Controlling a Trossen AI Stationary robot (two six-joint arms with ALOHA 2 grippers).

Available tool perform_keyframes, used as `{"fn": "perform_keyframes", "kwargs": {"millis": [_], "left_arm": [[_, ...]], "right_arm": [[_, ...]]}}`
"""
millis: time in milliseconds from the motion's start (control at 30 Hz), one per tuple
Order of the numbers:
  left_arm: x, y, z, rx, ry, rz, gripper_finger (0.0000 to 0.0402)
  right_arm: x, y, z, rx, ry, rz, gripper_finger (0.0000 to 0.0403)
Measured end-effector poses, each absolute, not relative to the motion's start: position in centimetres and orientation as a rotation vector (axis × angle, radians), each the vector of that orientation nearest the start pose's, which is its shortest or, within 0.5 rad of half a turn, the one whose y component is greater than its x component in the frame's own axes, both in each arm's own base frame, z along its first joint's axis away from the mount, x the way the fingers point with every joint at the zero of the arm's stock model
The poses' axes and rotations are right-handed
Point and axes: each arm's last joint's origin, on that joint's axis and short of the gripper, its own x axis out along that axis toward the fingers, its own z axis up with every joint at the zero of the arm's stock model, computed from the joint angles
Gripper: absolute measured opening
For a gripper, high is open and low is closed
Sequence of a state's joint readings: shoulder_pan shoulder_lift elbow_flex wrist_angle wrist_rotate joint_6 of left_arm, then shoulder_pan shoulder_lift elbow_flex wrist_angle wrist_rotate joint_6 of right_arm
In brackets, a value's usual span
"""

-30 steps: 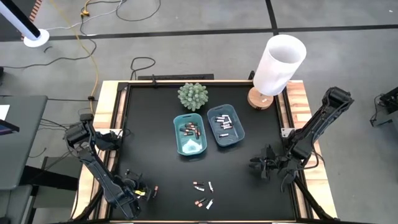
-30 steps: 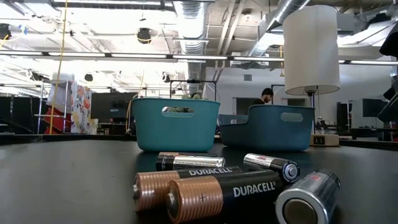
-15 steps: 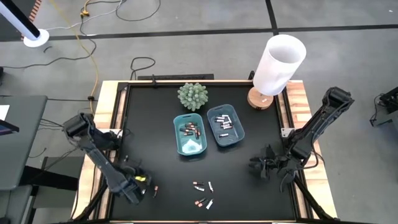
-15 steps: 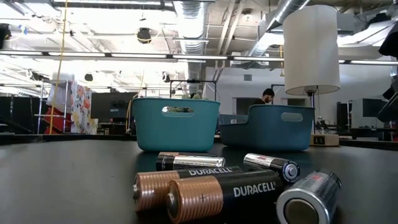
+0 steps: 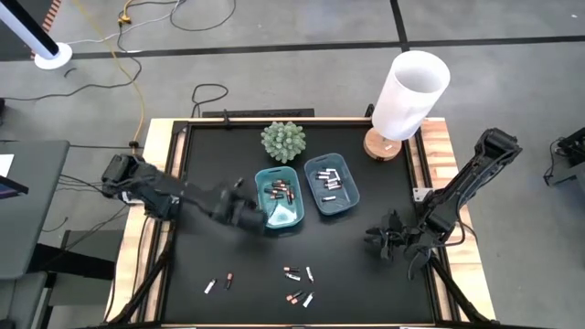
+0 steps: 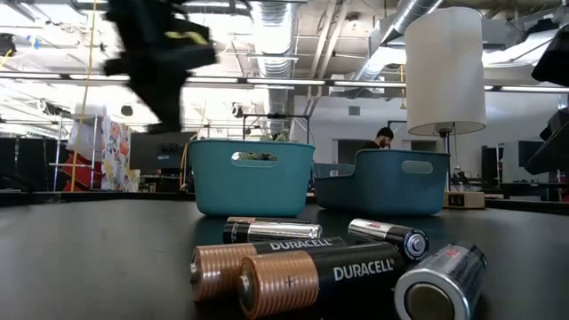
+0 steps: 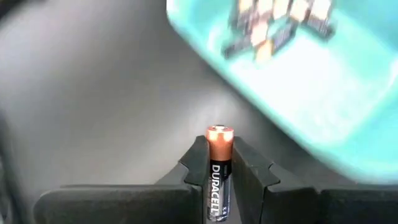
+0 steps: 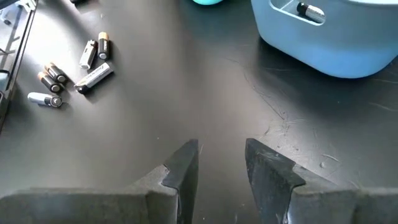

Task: Sort batteries
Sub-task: Put the black battery into the green bin

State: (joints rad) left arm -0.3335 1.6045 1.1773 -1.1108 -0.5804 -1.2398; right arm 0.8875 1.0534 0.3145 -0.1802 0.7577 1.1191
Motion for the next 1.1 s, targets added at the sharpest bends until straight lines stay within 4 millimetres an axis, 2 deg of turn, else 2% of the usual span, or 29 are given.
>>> {"fn": "perform_keyframes", "kwargs": {"millis": [233,333,400,667,867,1100], "left_arm": [[31.5,-1.3,24.7,-0.337,0.852,0.822,0.0038],[32.9,0.3,24.5,-0.353,0.802,0.781,0.0038],[33.6,0.9,23.8,-0.363,0.807,0.775,0.0038],[36.0,1.2,18.6,-0.422,0.923,0.753,0.0038],[37.3,1.1,16.4,-0.445,0.922,0.703,0.0041],[37.9,1.0,15.9,-0.494,0.901,0.692,0.0129]], "right_arm": [[11.9,11.5,14.2,0.405,0.587,-0.227,0.0150],[11.9,11.5,14.2,0.404,0.588,-0.226,0.0150],[11.9,11.5,14.2,0.401,0.589,-0.224,0.0150],[11.9,11.5,14.1,0.399,0.591,-0.227,0.0150],[11.9,11.5,14.1,0.400,0.591,-0.227,0.0150],[11.9,11.5,14.1,0.401,0.592,-0.227,0.0150]]}}
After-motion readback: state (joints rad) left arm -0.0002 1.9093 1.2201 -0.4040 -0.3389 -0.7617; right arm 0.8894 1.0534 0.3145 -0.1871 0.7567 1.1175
